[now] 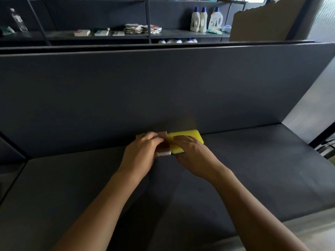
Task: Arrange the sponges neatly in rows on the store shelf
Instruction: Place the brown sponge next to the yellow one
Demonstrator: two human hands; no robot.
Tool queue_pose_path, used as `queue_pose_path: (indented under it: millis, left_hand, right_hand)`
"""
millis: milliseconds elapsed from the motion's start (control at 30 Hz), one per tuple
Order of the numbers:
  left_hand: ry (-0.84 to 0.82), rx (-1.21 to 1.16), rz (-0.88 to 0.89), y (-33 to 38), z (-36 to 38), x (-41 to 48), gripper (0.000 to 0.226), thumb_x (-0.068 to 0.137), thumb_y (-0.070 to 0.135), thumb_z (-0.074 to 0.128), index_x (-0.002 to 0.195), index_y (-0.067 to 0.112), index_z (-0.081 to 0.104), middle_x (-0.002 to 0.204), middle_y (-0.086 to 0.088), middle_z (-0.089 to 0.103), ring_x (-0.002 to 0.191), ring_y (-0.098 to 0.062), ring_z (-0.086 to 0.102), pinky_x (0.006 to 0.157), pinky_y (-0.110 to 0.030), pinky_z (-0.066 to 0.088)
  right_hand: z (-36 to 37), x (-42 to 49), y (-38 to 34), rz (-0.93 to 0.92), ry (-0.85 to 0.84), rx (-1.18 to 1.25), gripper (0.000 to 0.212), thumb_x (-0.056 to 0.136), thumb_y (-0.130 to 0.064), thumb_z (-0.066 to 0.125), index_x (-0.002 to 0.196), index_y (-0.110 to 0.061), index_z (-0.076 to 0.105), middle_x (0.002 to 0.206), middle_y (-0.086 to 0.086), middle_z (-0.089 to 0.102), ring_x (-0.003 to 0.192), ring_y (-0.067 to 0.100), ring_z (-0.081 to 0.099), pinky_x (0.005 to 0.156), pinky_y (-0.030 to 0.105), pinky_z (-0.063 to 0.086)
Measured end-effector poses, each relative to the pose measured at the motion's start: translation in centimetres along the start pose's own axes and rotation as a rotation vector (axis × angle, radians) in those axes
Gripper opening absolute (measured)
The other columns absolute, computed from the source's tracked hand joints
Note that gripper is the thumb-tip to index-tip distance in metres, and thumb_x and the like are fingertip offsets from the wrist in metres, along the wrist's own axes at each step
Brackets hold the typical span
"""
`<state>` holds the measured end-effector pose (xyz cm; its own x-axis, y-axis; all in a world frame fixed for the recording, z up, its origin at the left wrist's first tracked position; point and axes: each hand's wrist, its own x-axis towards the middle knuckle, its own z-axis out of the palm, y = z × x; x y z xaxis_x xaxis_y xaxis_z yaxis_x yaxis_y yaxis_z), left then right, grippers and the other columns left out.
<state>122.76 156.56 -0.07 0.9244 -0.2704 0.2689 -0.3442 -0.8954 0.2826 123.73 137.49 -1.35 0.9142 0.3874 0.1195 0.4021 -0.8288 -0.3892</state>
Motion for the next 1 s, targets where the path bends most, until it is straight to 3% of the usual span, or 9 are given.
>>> queue_pose_path:
  millis: [200,400,533,667,767,1000]
  left_hand:
    - [-0.001,-0.006,-0.021,-0.6,-0.2,-0.6,0.05,0.092,0.011,0.06,0.137,0.032,0.052,0.142,0.012,0.047,0.129,-0.016,0.045,0.096,-0.034,0.046]
    - [-0.042,-0.022,-0.021,-0.6,-0.4,-0.5,0.052,0.09,0.016,0.062,0.139,0.031,0.05,0.145,0.011,0.043,0.129,-0.017,0.046,0.099,-0.037,0.047]
    - [0.026,0.014,-0.044,-0.5,-1.4,-2.1,0.055,0.089,0.028,0.067,0.141,0.025,0.048,0.149,0.005,0.041,0.136,-0.017,0.04,0.105,-0.035,0.04]
    - [0.177,0.022,-0.136,-1.0,-2.7,-5.3,0.036,0.088,0.033,0.065,0.122,0.02,0.063,0.127,0.008,0.057,0.113,-0.014,0.057,0.085,-0.032,0.051]
    - [0.236,0.084,-0.222,-2.1,-3.9,-8.8,0.029,0.088,0.034,0.066,0.113,0.022,0.068,0.117,0.007,0.063,0.099,-0.016,0.064,0.073,-0.031,0.052]
    - [0.277,0.262,-0.527,-5.2,-8.1,-19.0,0.03,0.084,0.036,0.067,0.109,0.021,0.068,0.108,0.001,0.066,0.092,-0.024,0.067,0.068,-0.035,0.054]
  right_hand:
    - [0.7,0.5,-0.6,-0.016,0.005,0.011,0.047,0.09,-0.02,0.057,0.137,-0.02,0.054,0.14,-0.003,0.054,0.131,0.019,0.046,0.103,0.036,0.043]
    - [0.0,0.4,-0.9,0.0,-0.026,-0.026,0.048,0.095,-0.026,0.059,0.142,-0.021,0.049,0.148,-0.001,0.046,0.138,0.02,0.039,0.11,0.039,0.036]
    - [-1.2,-1.0,-2.1,-0.018,0.129,-0.033,0.048,0.091,-0.03,0.064,0.137,-0.027,0.053,0.148,-0.002,0.043,0.138,0.026,0.036,0.107,0.04,0.034]
    - [-1.3,-1.9,-5.3,-0.093,0.25,0.125,0.04,0.09,-0.025,0.066,0.13,-0.022,0.059,0.137,0.0,0.053,0.124,0.025,0.05,0.1,0.04,0.046]
    - [-0.3,-1.9,-8.6,-0.21,0.251,0.225,0.036,0.091,-0.022,0.066,0.126,-0.017,0.061,0.129,0.001,0.058,0.118,0.024,0.056,0.094,0.043,0.05]
    - [4.0,-2.4,-17.2,-0.415,0.117,0.322,0.038,0.092,-0.026,0.063,0.129,-0.017,0.058,0.129,-0.001,0.058,0.116,0.02,0.057,0.094,0.04,0.05]
